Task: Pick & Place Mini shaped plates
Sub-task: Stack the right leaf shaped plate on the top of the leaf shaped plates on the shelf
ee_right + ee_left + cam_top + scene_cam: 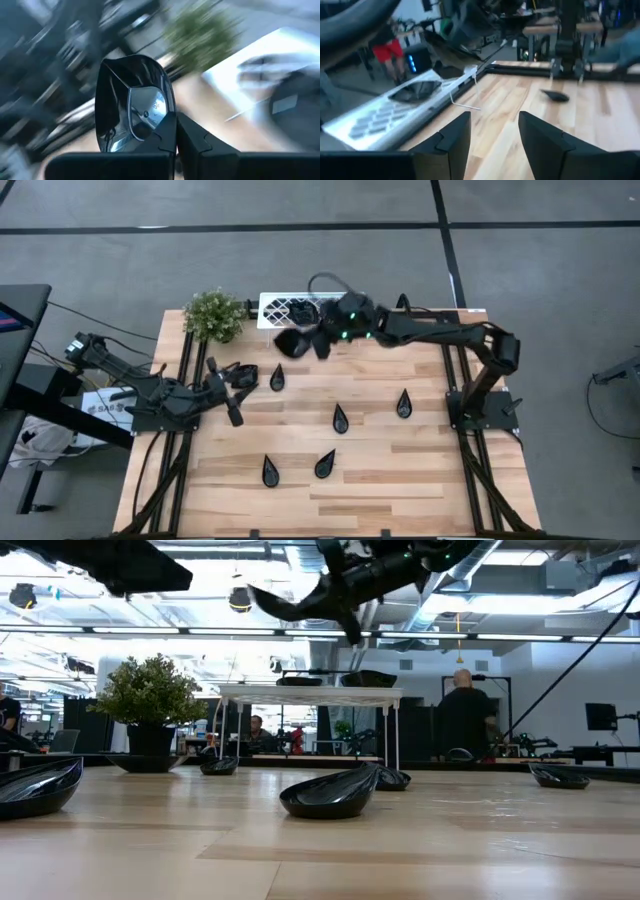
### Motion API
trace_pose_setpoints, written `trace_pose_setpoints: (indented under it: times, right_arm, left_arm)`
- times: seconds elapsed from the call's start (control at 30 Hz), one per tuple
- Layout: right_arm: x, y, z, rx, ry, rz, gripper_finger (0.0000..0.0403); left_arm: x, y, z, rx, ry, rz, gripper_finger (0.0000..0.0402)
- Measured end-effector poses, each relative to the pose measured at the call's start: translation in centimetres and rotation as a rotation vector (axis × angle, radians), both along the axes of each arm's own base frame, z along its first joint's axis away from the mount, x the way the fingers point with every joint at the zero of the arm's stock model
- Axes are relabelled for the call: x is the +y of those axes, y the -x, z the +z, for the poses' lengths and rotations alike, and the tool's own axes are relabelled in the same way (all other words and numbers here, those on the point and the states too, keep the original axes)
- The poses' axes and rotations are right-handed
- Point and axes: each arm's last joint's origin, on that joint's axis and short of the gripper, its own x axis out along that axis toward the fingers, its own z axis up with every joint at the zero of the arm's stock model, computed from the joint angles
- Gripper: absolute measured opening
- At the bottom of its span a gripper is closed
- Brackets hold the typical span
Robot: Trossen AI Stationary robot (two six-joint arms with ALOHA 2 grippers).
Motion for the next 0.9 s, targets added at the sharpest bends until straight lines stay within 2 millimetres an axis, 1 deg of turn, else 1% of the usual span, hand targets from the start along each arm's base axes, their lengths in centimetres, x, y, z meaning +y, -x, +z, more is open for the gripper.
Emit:
trace_pose_setpoints:
  times: [0.07,0.13,0.23,0.27,0.43,0.57,0.67,0.77,0.9]
  right_arm:
    - [-1.4,0.7,0.5,-0.002,0.026,-0.077,0.0000]
    - [-2.6,1.1,1.3,0.008,0.067,-0.111,0.0000]
    - [-4.1,0.8,2.9,0.030,0.127,-0.143,0.0000]
    - [-4.6,0.6,3.1,0.069,0.137,-0.147,0.0000]
    - [-7.3,-1.2,3.3,0.283,0.159,-0.221,0.0000]
    - [-9.3,-1.9,2.6,0.382,0.118,-0.281,0.0000]
    - [-10.1,-2.0,2.4,0.395,0.072,-0.304,0.0000]
    - [-10.1,-2.2,2.6,0.385,0.031,-0.325,0.0000]
    - [-10.0,-2.2,2.3,0.398,-0.005,-0.336,0.0000]
  left_arm:
    - [0.2,-0.1,0.0,-0.043,0.077,0.030,0.0168]
    - [0.4,-0.2,-0.1,-0.082,0.146,0.060,0.0167]
    - [0.8,-0.3,-0.1,-0.134,0.232,0.100,0.0167]
    - [0.9,-0.4,-0.1,-0.147,0.252,0.110,0.0167]
    - [1.1,-0.5,0.0,-0.198,0.321,0.140,0.0167]
    - [1.2,-0.5,0.1,-0.220,0.352,0.147,0.0167]
    - [1.2,-0.5,0.1,-0.222,0.353,0.147,0.0167]
    - [1.2,-0.5,0.1,-0.222,0.353,0.147,0.0167]
    - [1.2,-0.5,0.1,-0.222,0.353,0.146,0.0167]
